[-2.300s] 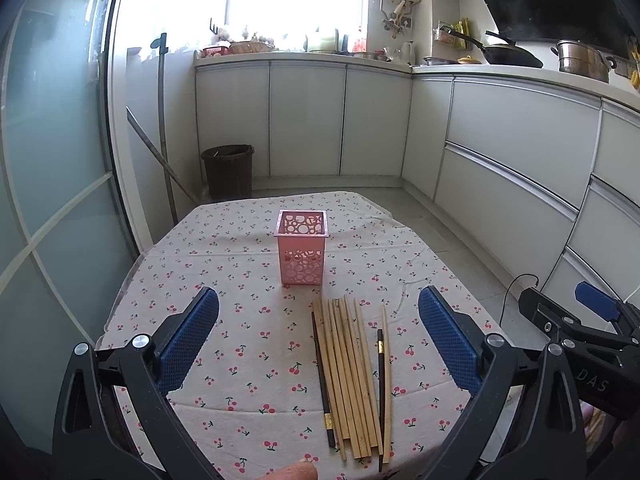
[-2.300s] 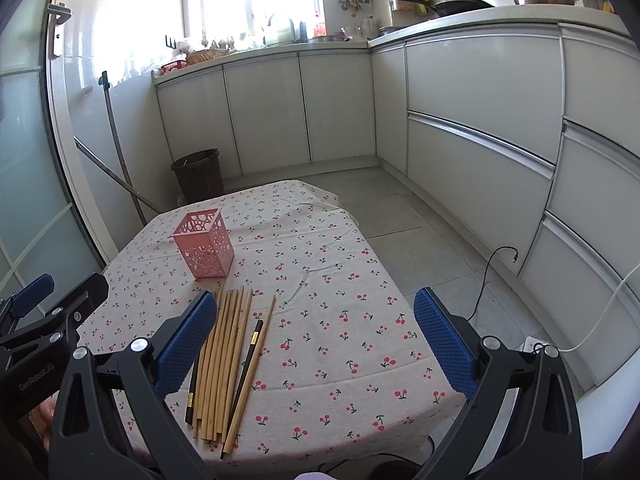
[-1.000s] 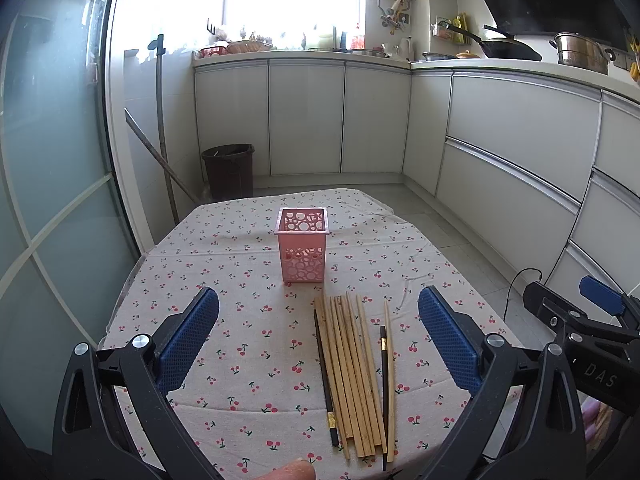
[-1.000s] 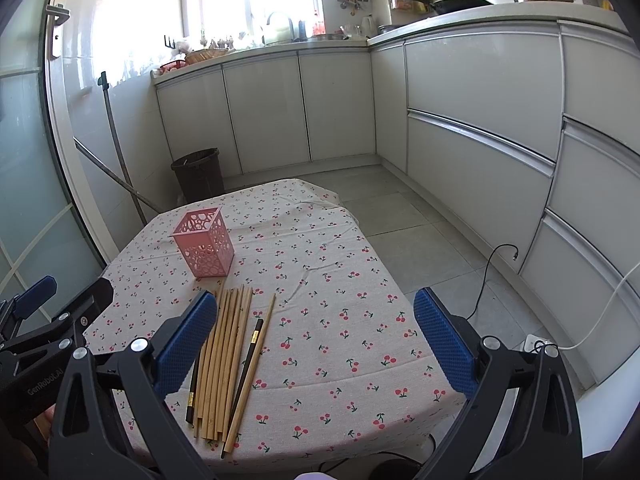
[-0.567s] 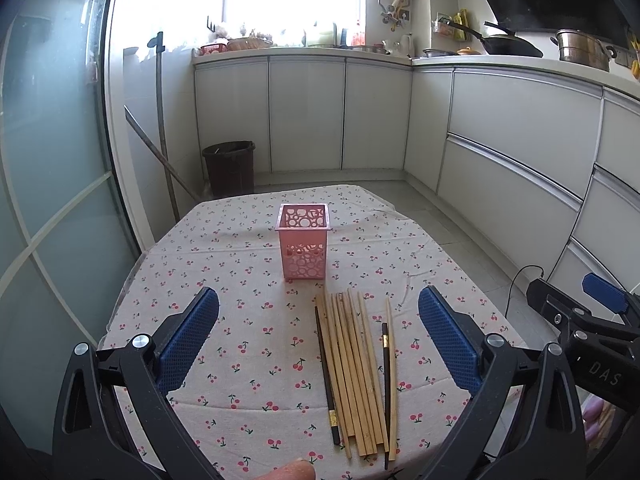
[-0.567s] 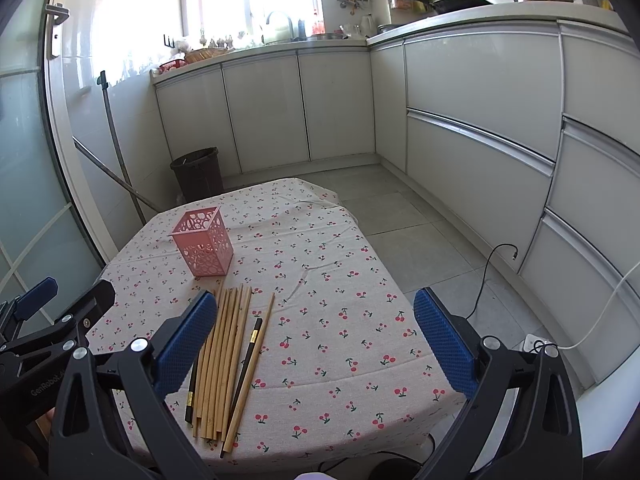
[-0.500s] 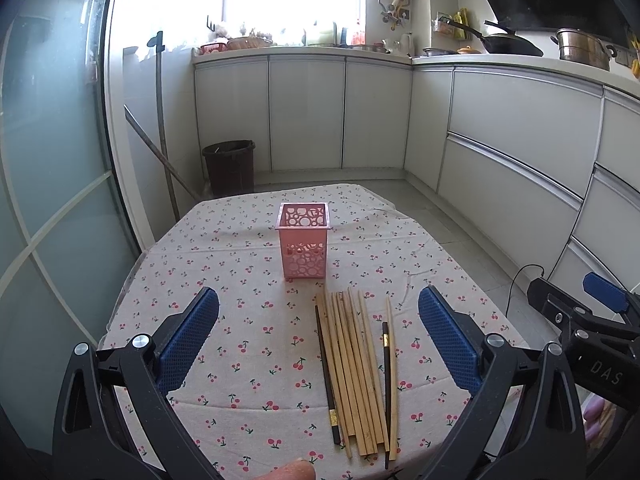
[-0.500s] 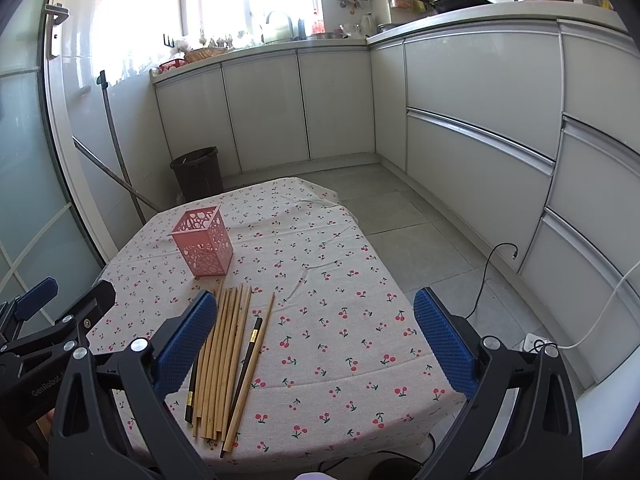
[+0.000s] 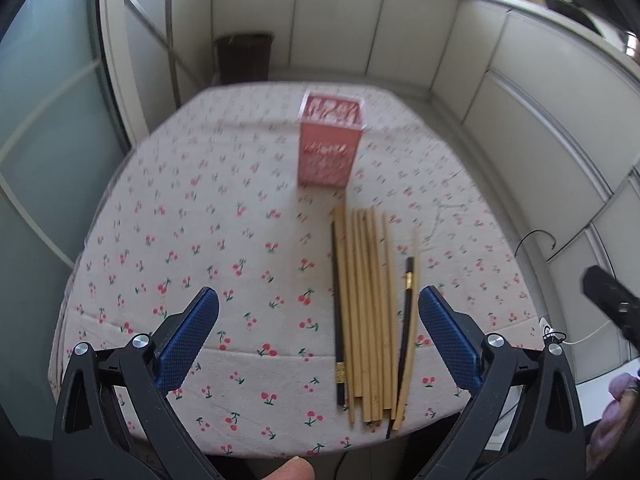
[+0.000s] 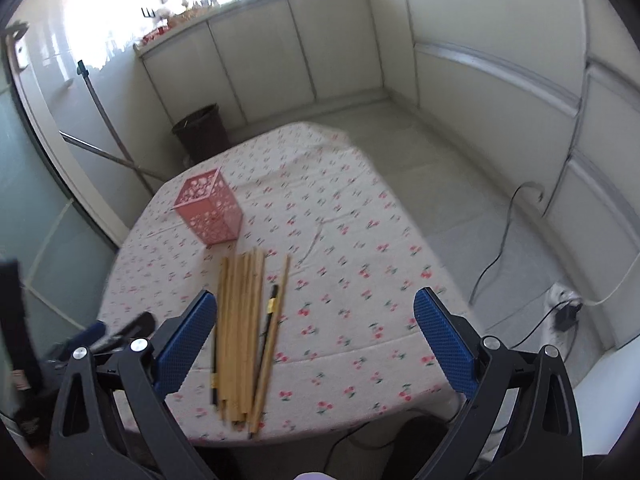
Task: Organize utensils
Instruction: 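Reach the left gripper down and grasp the thin black stick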
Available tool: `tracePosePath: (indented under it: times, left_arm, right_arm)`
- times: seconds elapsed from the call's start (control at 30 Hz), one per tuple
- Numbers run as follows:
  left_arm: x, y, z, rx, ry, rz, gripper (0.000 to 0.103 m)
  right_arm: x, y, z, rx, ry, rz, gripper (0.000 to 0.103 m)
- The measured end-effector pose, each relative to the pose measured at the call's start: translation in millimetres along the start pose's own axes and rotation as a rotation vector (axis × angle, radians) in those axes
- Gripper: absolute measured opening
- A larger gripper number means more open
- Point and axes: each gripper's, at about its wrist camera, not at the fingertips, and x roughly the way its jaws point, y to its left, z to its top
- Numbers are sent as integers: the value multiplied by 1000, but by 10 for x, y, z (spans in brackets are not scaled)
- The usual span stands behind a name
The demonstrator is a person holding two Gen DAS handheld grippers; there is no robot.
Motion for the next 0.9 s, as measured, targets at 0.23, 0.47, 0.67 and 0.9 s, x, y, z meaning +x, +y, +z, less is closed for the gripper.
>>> tracePosePath:
  times: [0.23,0.47,0.67,0.9]
  left_arm:
    - [520,169,310,-110,231,-11,96]
    - [998,103,633,-45,319,101,96]
    - [1414,134,636,-65,422,146,94]
    - [1504,173,672,-59,432,164,93]
  right_arm:
    - [523,-245,491,300,286,227,96]
    - [1181,-369,577,409,449,299,96]
    - [1548,-472,452,541,572,317,96]
    - [1614,-521,449,559,571,295,96]
